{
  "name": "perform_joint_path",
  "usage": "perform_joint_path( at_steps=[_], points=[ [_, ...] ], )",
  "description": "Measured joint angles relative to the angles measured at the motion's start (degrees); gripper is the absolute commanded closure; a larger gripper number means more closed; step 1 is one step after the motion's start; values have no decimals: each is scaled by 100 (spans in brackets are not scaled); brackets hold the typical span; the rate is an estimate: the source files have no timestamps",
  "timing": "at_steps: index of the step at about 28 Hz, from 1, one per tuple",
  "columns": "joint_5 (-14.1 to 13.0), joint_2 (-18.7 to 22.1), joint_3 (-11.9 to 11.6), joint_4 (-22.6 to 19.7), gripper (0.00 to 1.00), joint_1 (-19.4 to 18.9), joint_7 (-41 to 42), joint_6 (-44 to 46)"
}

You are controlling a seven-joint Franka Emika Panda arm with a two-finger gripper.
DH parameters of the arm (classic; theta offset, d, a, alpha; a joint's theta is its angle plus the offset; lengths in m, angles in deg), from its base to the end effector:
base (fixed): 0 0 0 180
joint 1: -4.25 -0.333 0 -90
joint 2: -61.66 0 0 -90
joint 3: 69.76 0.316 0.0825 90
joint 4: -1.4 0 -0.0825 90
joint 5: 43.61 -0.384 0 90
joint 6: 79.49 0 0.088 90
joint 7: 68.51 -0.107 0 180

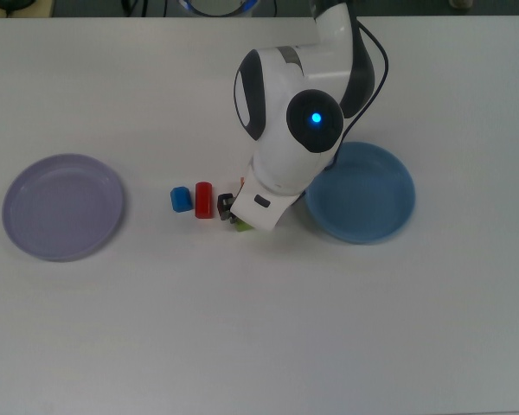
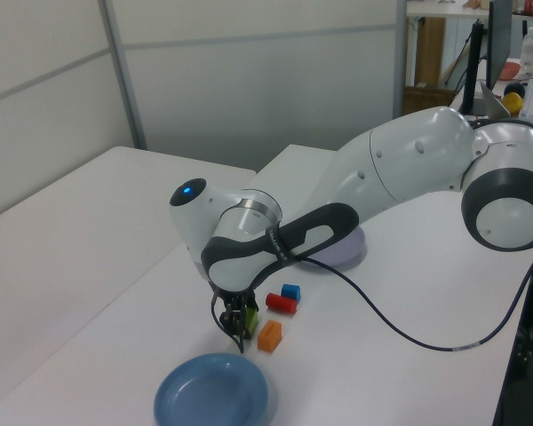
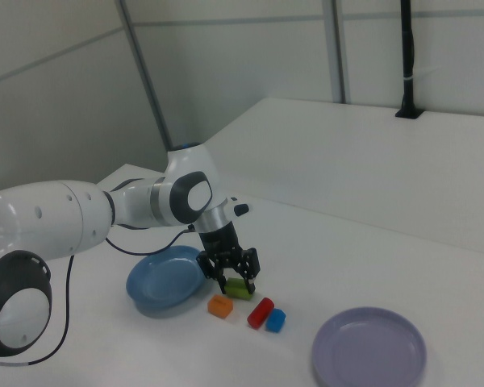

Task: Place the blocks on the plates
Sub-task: 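Carry the green block over the blue plate and release it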

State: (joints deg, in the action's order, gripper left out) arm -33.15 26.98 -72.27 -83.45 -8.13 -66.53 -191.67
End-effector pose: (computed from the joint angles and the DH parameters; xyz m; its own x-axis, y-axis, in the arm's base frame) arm 0.6875 0.1125 0.3126 0.9514 0.2738 -0.1408 0.2963 -0.9384 0.1777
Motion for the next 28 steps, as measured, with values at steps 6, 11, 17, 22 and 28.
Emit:
perform_joint_path(
  at_steps=[6, 11, 17, 22, 28],
  points=[
    [-58, 138, 0, 170, 100, 1, -25, -1],
    [-155, 391, 162, 208, 100, -13, -25, 81],
    [-155, 501, 651, 202, 100, -65, -81, 480],
    [-153, 487, 923, 141, 98, -145, -145, 576],
    [25, 354, 957, 100, 98, -467, -454, 577]
  ],
)
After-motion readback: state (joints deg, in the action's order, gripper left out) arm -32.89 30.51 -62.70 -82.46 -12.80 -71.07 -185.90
